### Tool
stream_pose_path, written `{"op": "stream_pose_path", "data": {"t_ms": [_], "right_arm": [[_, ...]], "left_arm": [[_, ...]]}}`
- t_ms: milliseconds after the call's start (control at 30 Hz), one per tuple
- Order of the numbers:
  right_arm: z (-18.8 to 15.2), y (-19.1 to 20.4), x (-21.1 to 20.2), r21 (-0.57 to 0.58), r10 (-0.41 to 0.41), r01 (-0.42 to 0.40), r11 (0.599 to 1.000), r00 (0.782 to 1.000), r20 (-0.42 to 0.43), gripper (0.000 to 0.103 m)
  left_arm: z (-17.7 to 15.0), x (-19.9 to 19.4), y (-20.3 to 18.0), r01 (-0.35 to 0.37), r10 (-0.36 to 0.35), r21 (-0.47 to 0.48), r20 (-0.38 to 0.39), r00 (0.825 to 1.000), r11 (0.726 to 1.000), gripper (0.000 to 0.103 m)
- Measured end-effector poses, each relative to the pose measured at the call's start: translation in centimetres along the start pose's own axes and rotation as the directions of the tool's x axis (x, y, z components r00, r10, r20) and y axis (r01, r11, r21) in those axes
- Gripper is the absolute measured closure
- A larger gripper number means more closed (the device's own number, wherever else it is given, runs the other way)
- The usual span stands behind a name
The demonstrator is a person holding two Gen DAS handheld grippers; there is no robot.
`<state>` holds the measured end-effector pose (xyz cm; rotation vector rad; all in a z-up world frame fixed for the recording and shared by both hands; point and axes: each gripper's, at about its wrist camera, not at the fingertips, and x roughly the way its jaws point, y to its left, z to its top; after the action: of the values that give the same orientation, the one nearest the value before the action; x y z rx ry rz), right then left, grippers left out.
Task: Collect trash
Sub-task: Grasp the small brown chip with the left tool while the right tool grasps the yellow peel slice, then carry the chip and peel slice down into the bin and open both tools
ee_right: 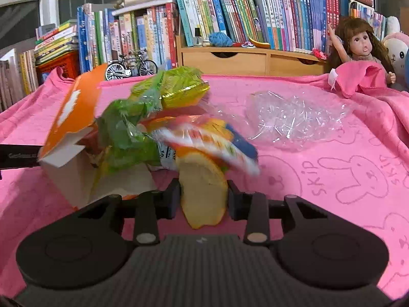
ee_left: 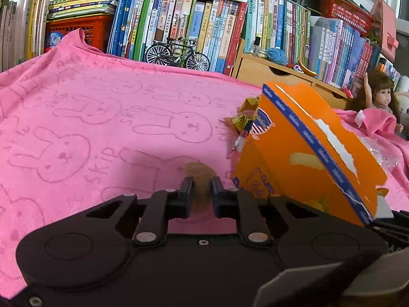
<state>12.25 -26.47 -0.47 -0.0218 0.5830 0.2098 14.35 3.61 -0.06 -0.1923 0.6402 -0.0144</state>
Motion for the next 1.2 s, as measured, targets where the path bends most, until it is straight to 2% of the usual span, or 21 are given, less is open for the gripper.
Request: {"op": "stream_pose_path", "data": {"t_ms": [333, 767, 1200], "right_arm": [[-1.4, 0.1, -4.1, 0.005, 0.081, -0.081, 0.997, 0.996, 0.031, 0.062], [-5.3, 2.0, -10.2, -0.020, 0.201, -0.200, 0.980, 0.979, 0.041, 0.062], [-9.2, 4.0, -14.4, -0.043, 0.277, -0.276, 0.960, 0.961, 0.018, 0.062]], "left_arm": [[-2.0, -4.4, -0.1, 0.002, -0.003, 0.034, 0.038, 0.999, 0.999, 0.090], [-7.9, -14.2, -0.8, 0.058, -0.062, 0.044, 0.102, 0.993, 0.997, 0.090], [-13.2, -21.1, -0.8, 0.085, -0.092, 0.079, 0.092, 0.992, 0.993, 0.090]]}}
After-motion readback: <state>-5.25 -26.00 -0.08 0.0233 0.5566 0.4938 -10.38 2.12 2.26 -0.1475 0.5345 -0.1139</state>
